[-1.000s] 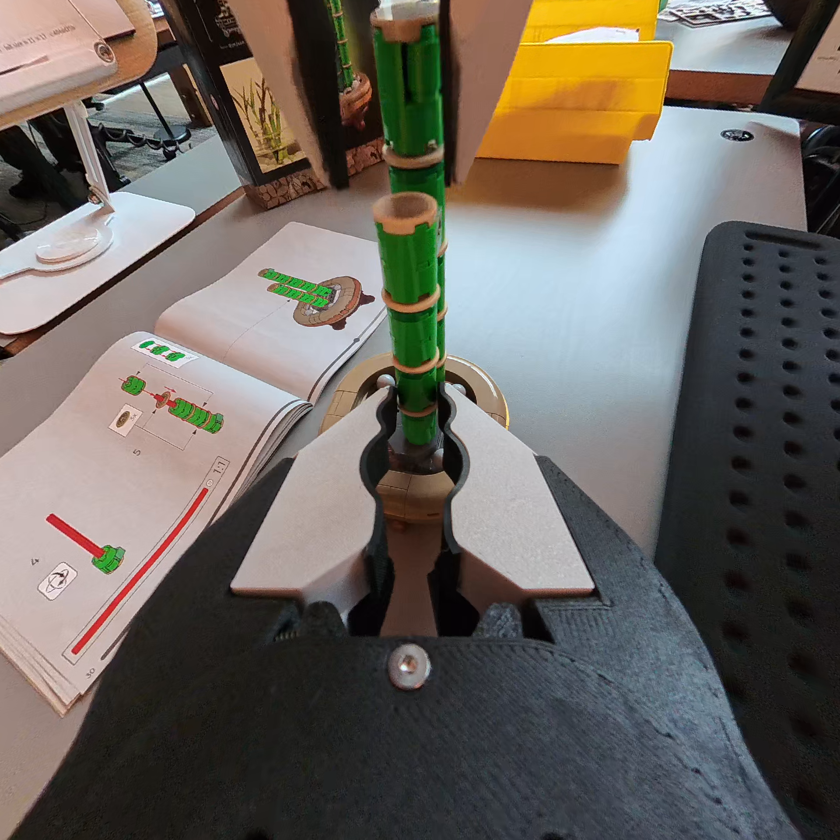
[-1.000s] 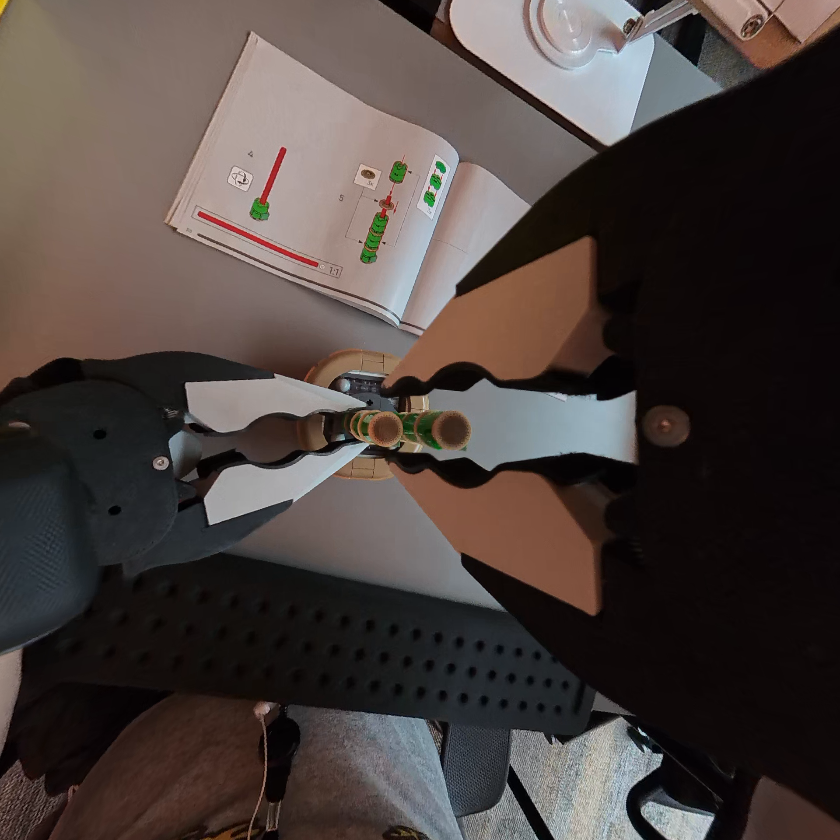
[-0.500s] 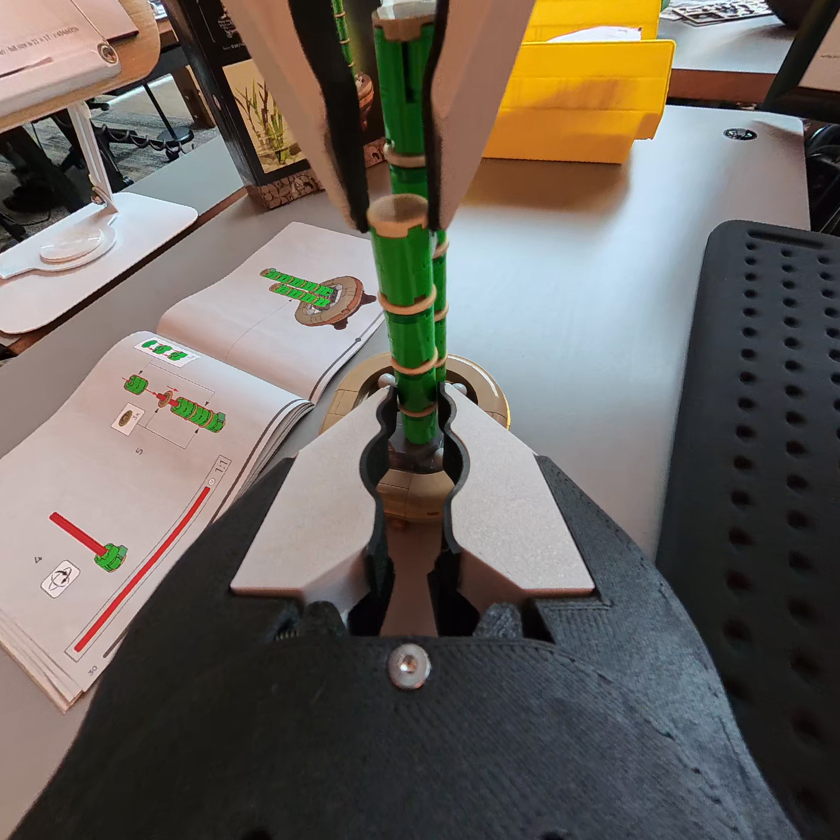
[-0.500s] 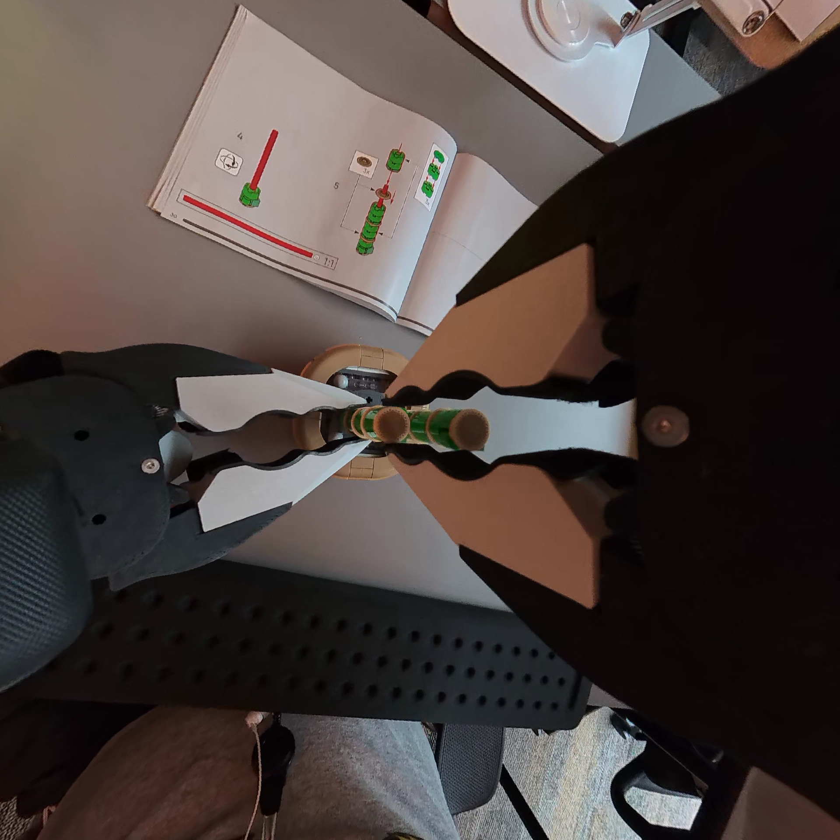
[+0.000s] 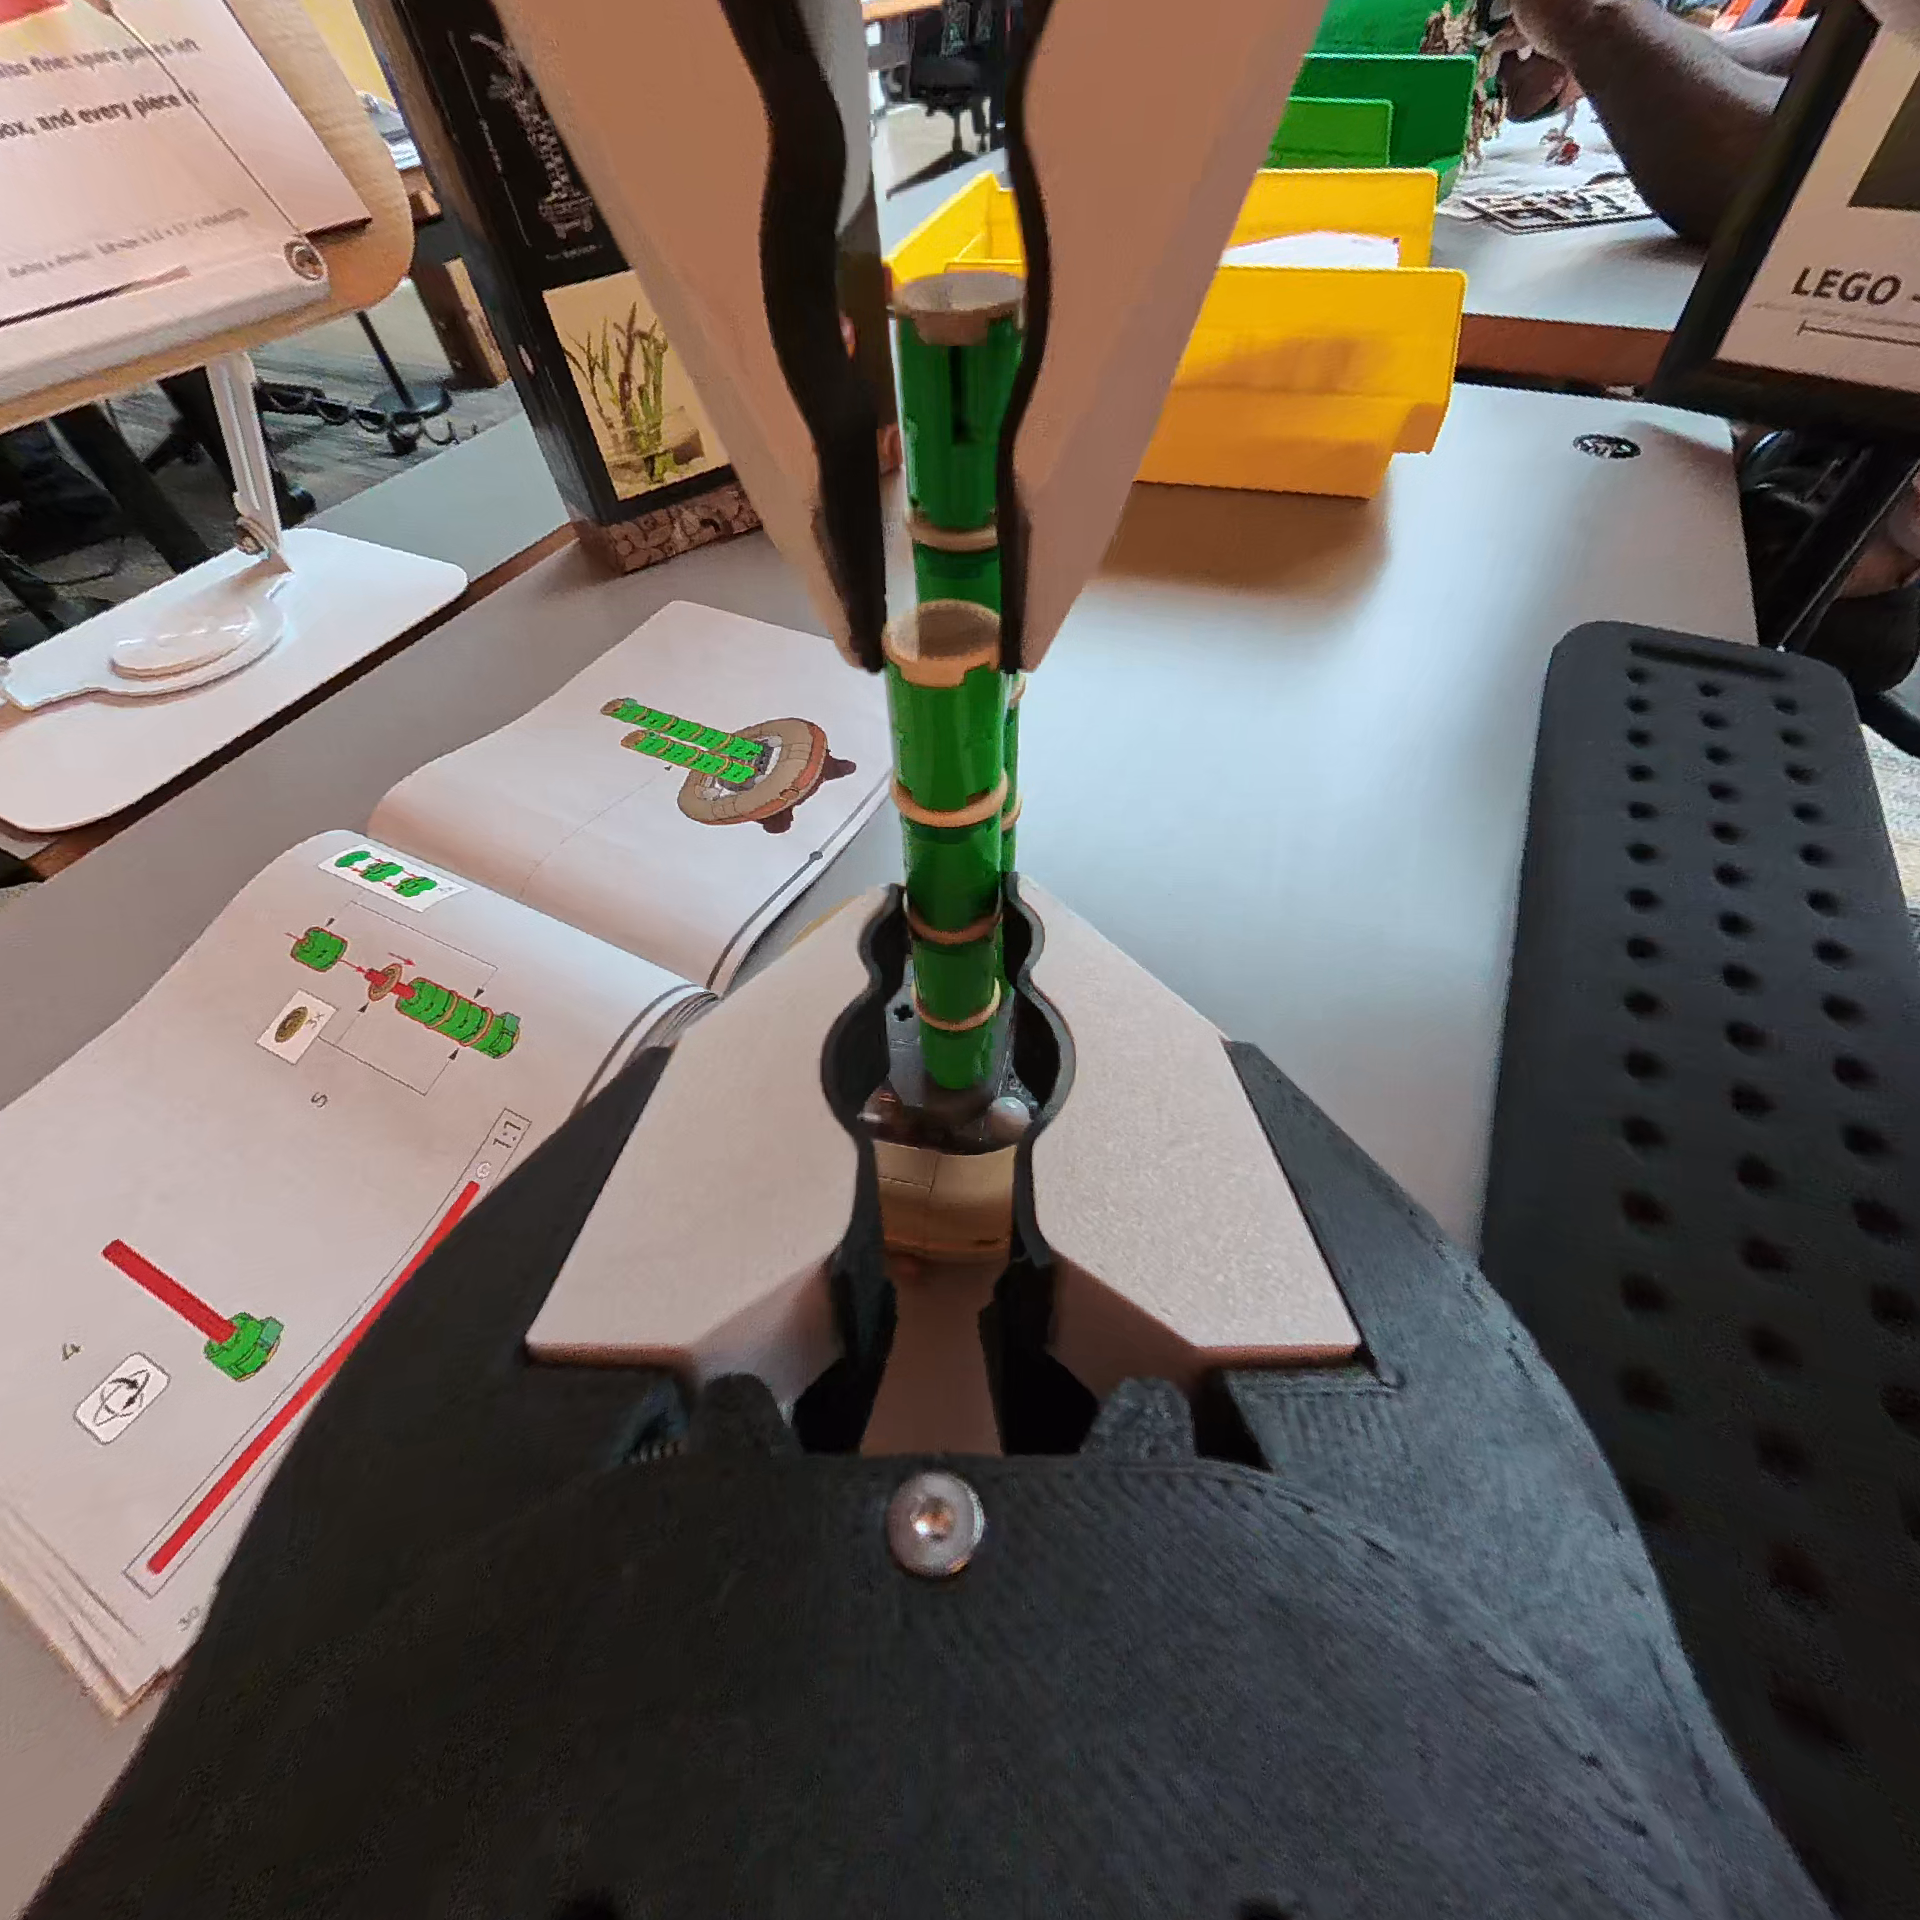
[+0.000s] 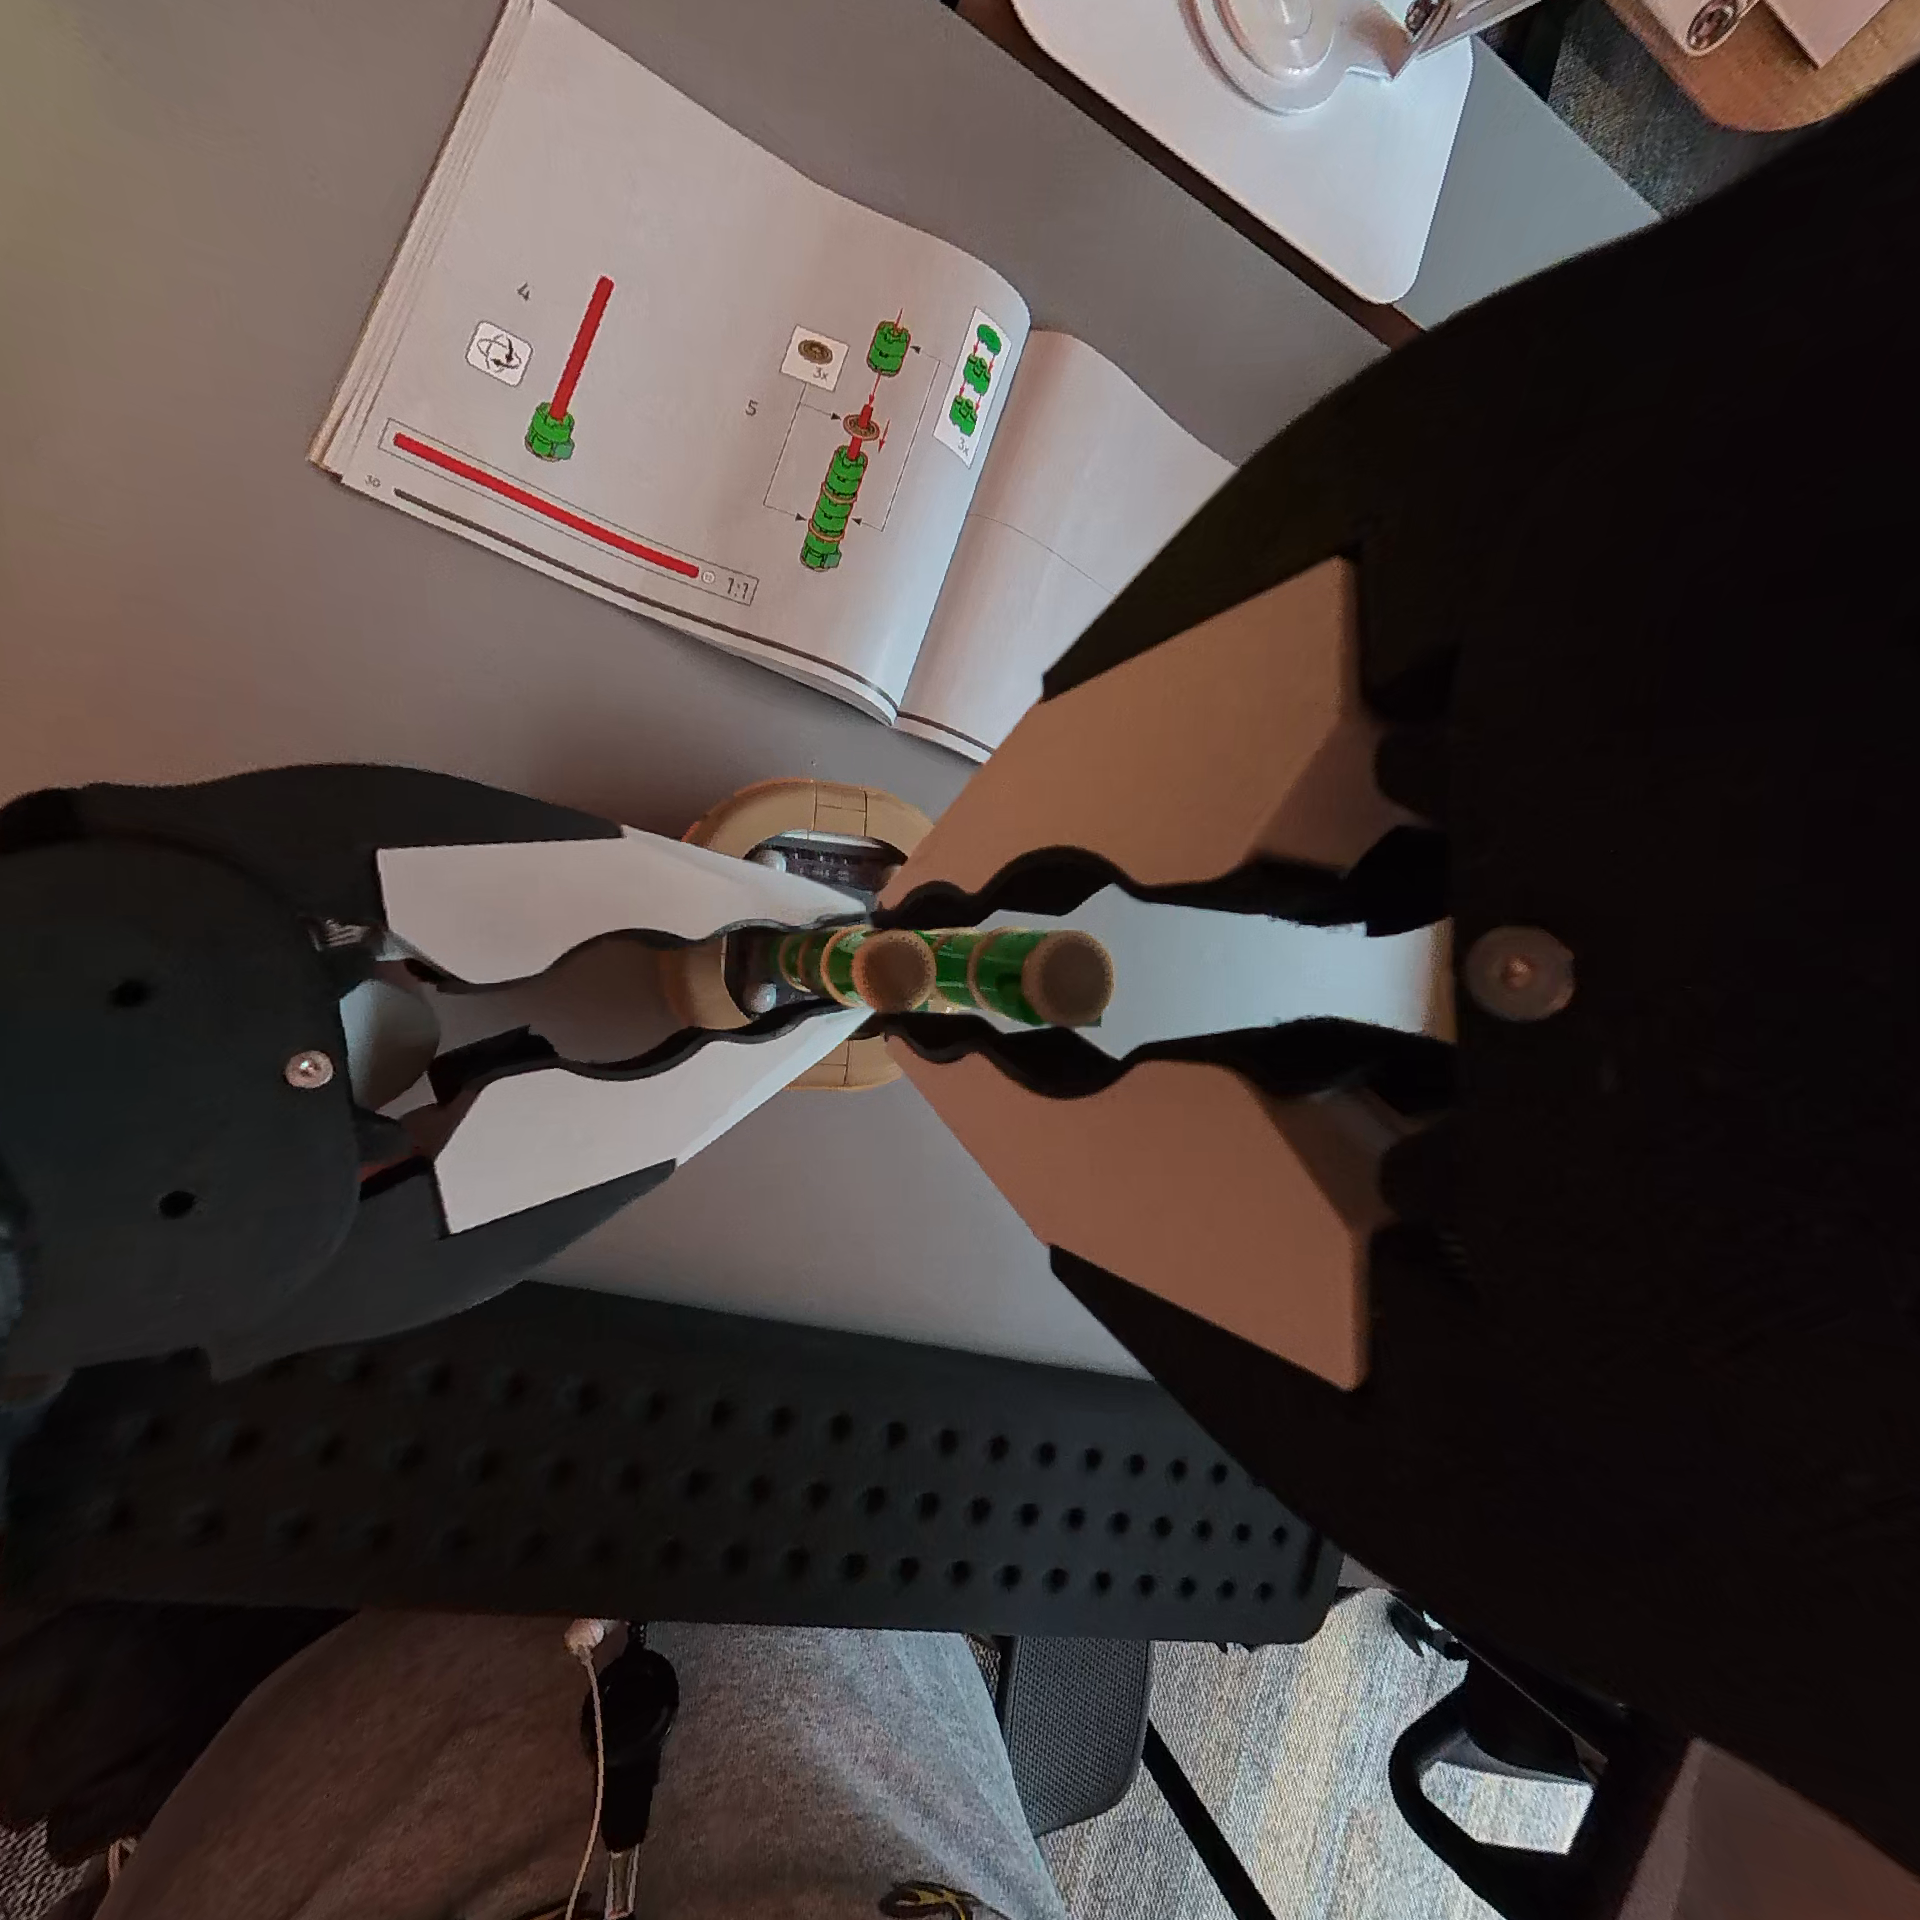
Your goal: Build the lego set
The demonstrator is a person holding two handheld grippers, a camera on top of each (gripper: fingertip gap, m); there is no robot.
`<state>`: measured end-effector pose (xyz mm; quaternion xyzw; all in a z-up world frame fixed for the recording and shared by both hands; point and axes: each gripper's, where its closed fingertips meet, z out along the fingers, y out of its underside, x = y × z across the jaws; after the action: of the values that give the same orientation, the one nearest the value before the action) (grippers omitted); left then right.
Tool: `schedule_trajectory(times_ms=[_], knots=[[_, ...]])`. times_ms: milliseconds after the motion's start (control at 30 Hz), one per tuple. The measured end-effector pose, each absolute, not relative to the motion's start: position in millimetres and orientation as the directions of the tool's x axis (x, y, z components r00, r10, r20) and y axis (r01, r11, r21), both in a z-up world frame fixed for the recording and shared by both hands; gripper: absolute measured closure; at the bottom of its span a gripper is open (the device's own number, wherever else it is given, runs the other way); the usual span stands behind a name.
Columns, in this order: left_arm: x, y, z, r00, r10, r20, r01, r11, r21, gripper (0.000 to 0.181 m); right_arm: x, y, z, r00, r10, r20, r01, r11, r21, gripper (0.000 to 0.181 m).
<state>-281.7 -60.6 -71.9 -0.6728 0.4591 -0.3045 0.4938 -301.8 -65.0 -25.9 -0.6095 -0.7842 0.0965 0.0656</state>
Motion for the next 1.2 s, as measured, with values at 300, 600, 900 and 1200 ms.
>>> schedule_trajectory(times_ms=[300,600,900,1200], knots=[[-282.5,-61.4,-73.3,0.389,-0.919,-0.066,-0.325,-0.07,-0.943,0.165,-302.0,-66.9,-26.7,-0.247,0.969,-0.026,0.943,0.234,-0.238,0.166],[-283.6,-61.7,-72.8,0.39,-0.919,-0.06,-0.295,-0.063,-0.954,0.165,-304.0,-67.7,-26.4,-0.267,0.964,-0.002,0.945,0.261,-0.196,0.166],[-284.4,-61.2,-72.4,0.397,-0.916,-0.05,-0.28,-0.069,-0.958,0.165,-306.7,-66.3,-25.9,-0.287,0.957,0.039,0.938,0.289,-0.191,0.163],[-283.1,-61.4,-72.2,0.395,-0.917,-0.051,-0.276,-0.065,-0.959,0.165,-318.2,-99.0,57.9,-0.273,0.933,0.236,0.731,0.36,-0.58,0.15]])
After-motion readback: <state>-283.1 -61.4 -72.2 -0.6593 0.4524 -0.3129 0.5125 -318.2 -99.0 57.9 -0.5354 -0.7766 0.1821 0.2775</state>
